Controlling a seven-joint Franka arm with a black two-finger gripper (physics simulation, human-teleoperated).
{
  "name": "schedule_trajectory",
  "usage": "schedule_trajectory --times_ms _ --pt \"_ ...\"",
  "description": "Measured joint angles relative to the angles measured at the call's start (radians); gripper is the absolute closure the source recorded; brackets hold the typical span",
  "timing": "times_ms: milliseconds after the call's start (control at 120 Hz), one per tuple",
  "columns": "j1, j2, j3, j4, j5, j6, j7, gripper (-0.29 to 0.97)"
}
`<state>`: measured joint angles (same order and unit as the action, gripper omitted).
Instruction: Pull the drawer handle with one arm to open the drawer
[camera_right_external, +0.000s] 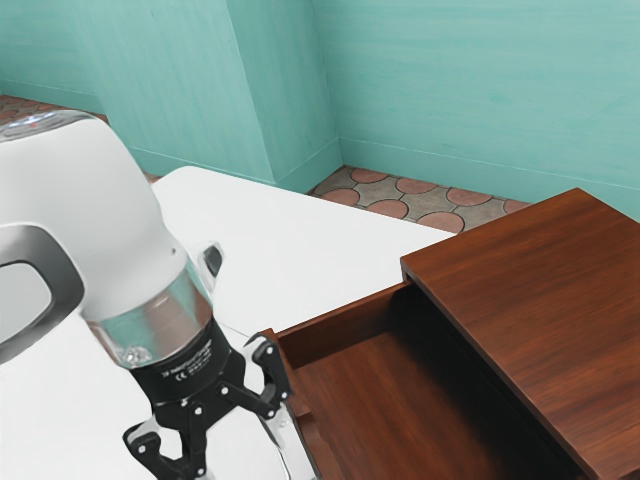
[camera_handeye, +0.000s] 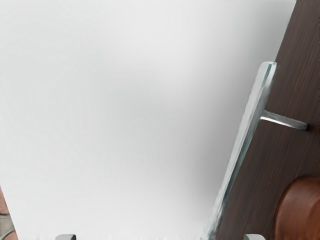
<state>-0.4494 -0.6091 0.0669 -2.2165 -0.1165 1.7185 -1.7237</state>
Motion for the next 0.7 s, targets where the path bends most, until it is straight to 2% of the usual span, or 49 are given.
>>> schedule_trajectory --times_ms 50,142,217,292,392,525,700 --pt "0.001 -0.002 0.0 0.043 0.001 -0.02 0.0 0.27" --pt "0.005 0.039 0.034 0.181 0.004 -0.057 0.008 0.18" --pt "0.021 0.155 0.146 0.378 0.005 -0.098 0.071 0.14" --pt "0.128 0.284 0.192 0.555 0.01 -0.139 0.201 0.1" --pt "0.247 0.396 0.195 0.685 0.043 -0.176 0.425 0.07" --pt "0.308 0.484 0.196 0.734 0.069 -0.203 0.713 0.05" --pt "0.312 0.499 0.201 0.731 0.082 -0.22 1.007 0.03"
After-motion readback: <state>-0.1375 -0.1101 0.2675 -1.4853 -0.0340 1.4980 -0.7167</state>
